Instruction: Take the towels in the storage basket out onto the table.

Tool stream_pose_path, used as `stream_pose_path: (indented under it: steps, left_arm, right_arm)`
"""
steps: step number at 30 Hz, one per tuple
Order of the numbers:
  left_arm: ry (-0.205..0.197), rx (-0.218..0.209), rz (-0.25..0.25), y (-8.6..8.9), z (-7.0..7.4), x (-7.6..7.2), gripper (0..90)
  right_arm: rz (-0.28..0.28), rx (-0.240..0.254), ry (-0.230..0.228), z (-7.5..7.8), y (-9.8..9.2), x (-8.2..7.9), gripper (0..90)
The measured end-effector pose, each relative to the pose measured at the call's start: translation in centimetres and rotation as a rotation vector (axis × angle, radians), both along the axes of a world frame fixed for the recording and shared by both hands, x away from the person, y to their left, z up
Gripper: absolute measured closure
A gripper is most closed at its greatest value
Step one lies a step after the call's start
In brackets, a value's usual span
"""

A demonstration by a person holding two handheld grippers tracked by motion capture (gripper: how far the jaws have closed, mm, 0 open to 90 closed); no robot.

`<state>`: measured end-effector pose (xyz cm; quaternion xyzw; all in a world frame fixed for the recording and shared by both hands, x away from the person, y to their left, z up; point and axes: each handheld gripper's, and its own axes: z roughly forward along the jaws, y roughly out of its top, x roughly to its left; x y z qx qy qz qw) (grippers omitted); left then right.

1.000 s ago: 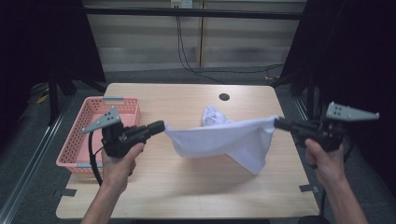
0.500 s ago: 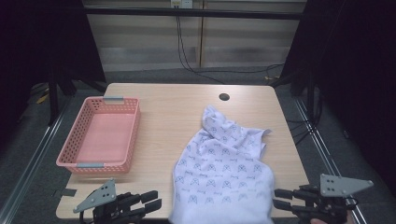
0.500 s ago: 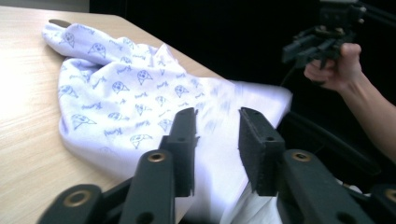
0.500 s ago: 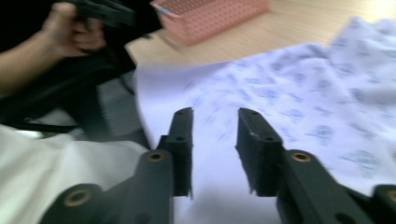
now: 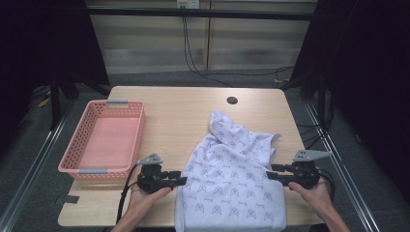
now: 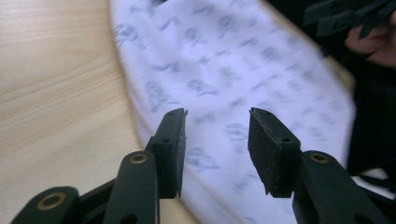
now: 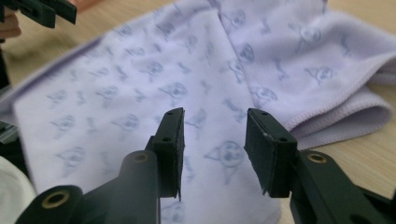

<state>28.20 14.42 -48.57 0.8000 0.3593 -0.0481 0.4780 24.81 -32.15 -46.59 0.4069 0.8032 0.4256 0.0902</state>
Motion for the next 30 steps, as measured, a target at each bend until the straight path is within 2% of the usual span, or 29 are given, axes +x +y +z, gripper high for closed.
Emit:
stream_pose_path:
  steps: [1, 2, 5, 6, 7, 8, 9, 10, 12, 13, 14, 15, 16, 17, 18, 19, 20, 21, 22, 23, 25, 26, 27, 28, 29, 30]
  left_arm:
    - [-0.002, 0.018, 0.014, -0.2, -0.4, 0.4, 54.7]
    - [0.027, 0.025, 0.030, -0.3, -0.9, 1.3, 54.2]
    - [0.028, 0.032, 0.043, -0.4, -1.3, 1.6, 55.1]
    - [0.033, 0.063, 0.047, -0.6, -1.4, 1.6, 55.8]
    - [0.036, 0.111, 0.054, -0.9, -1.8, 1.5, 57.6]
    - [0.032, 0.116, 0.047, -0.9, -1.8, 1.5, 60.8]
    - [0.032, 0.116, 0.047, -0.9, -1.8, 1.5, 65.4]
    - [0.005, 0.147, 0.033, -0.8, -1.6, 1.3, 77.9]
    - [0.011, 0.150, 0.020, -0.4, -1.4, 1.0, 86.3]
    - [0.013, 0.127, 0.013, -0.1, -1.2, 0.8, 87.2]
    - [0.013, 0.127, 0.013, -0.1, -1.2, 0.8, 87.9]
    - [0.008, 0.093, -0.004, 0.2, -0.7, 0.3, 87.9]
    - [-0.001, 0.067, -0.011, 0.7, -0.1, -0.4, 88.4]
    - [-0.001, 0.067, -0.011, 0.7, -0.1, -0.4, 88.4]
    - [0.021, 0.007, -0.018, 1.5, 0.3, -1.3, 88.4]
    - [0.021, 0.007, -0.018, 1.5, 0.3, -1.3, 88.4]
    - [0.034, -0.008, -0.018, 2.1, 0.4, -2.2, 88.4]
    - [0.030, -0.012, -0.022, 2.6, 0.5, -2.9, 88.1]
    - [0.046, -0.036, -0.013, 3.7, 0.6, -4.1, 88.1]
    - [0.046, -0.036, -0.013, 3.7, 0.6, -4.1, 88.1]
    - [0.063, -0.040, 0.013, 6.0, 1.0, -6.3, 88.7]
    - [0.063, -0.040, 0.013, 6.0, 1.0, -6.3, 88.6]
    - [0.058, -0.075, 0.003, 6.7, 1.1, -7.0, 88.6]
    - [0.033, -0.114, 0.019, 7.9, 2.1, -8.0, 87.1]
    - [0.033, -0.114, 0.019, 7.9, 2.1, -8.0, 85.1]
    - [0.001, -0.132, 0.038, 8.4, 2.9, -8.5, 80.7]
  right_arm:
    - [-0.003, -0.014, 0.013, -0.5, -0.1, 0.5, 56.5]
    - [-0.003, -0.028, 0.022, -0.9, -0.1, 0.7, 56.6]
    - [-0.008, -0.029, 0.040, -1.4, -0.2, 1.0, 59.7]
    - [-0.010, -0.054, 0.068, -1.8, 0.1, 0.8, 64.3]
    - [0.002, -0.056, 0.070, -1.9, 0.2, 0.7, 71.6]
    - [0.017, -0.047, 0.078, -1.9, 0.3, 0.5, 77.7]
    - [0.017, -0.047, 0.078, -1.9, 0.3, 0.5, 77.7]
    - [0.044, -0.023, 0.072, -1.5, 0.5, -0.1, 86.7]
    - [0.062, 0.015, 0.060, -1.0, 0.5, -0.8, 87.6]
    - [0.069, 0.027, 0.054, -0.7, 0.5, -1.2, 87.8]
    - [0.069, 0.027, 0.054, -0.7, 0.5, -1.2, 87.8]
    - [0.081, 0.037, 0.050, -0.5, 0.5, -1.7, 87.8]
    - [0.110, 0.053, 0.051, -0.2, 0.7, -2.9, 87.8]
    - [0.110, 0.053, 0.051, -0.2, 0.7, -2.9, 87.8]
    - [0.133, 0.039, 0.058, -0.1, 1.0, -4.0, 87.6]
    - [0.133, 0.039, 0.058, -0.1, 1.0, -4.0, 87.6]
    - [0.143, 0.037, 0.064, -0.1, 1.1, -4.5, 87.6]
    - [0.164, 0.012, 0.056, 0.1, 1.3, -5.8, 87.5]
    - [0.169, 0.011, 0.051, 0.3, 1.3, -6.1, 87.5]
    - [0.169, 0.011, 0.051, 0.3, 1.3, -6.1, 87.5]
    - [0.190, 0.017, 0.049, 0.8, 1.2, -7.3, 87.7]
    - [0.202, 0.026, 0.050, 1.0, 1.2, -7.7, 87.6]
    - [0.202, 0.026, 0.050, 1.0, 1.2, -7.7, 87.6]
    - [0.229, 0.034, 0.055, 1.4, 1.4, -8.4, 86.5]
    - [0.229, 0.034, 0.055, 1.4, 1.4, -8.4, 86.5]
    - [0.247, 0.019, 0.057, 1.5, 1.7, -8.7, 76.0]
